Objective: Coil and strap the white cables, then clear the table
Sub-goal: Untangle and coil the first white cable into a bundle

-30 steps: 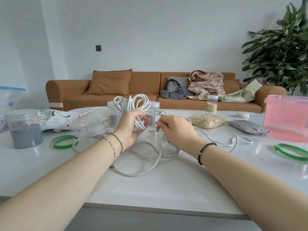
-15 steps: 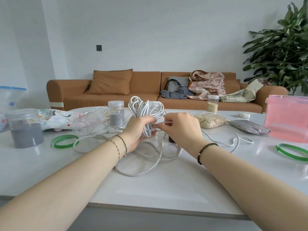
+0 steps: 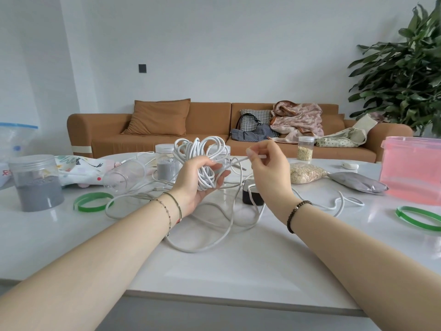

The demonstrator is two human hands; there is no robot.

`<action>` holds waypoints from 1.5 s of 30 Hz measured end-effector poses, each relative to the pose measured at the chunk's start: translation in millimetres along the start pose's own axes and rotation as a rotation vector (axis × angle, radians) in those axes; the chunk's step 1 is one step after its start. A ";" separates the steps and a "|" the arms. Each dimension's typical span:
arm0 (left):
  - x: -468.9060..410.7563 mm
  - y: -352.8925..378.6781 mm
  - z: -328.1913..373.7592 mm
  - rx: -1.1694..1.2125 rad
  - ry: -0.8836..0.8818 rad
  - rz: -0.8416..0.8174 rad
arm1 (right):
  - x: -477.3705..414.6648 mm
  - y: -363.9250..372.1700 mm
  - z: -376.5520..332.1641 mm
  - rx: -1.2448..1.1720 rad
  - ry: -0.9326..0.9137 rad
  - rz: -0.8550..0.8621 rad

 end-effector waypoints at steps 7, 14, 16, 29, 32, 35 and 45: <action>17.8 20.4 -10.1 -0.025 -0.097 -0.220 | -10.3 -14.5 10.8 -0.152 0.154 0.125; 31.1 28.8 -25.9 -0.107 -0.248 -0.392 | -10.4 -9.5 16.5 -0.126 0.169 0.093; 34.8 30.8 -28.3 -0.137 -0.264 -0.441 | -9.5 -5.2 19.5 -0.140 0.189 0.051; 35.8 31.3 -37.3 -0.326 -0.226 -0.491 | -4.9 -0.2 15.9 -0.308 0.354 -0.065; 29.6 26.4 -38.8 -0.380 -0.199 -0.433 | -6.2 1.7 14.0 -0.287 0.337 -0.105; 28.7 25.8 -40.1 -0.406 -0.187 -0.430 | -4.4 5.0 9.1 -0.284 0.325 -0.144; 18.2 22.6 -22.9 -0.282 -0.055 -0.284 | 15.5 22.8 -2.2 -0.299 0.306 -0.228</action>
Point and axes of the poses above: each hand's wrist, its own x-axis away from the middle knuckle, its own y-axis out of the palm, z = x × y, the point moved 9 cm from there along -x, towards the middle knuckle, and after that the axes turned 15 degrees about z, right-handed, at the moved point
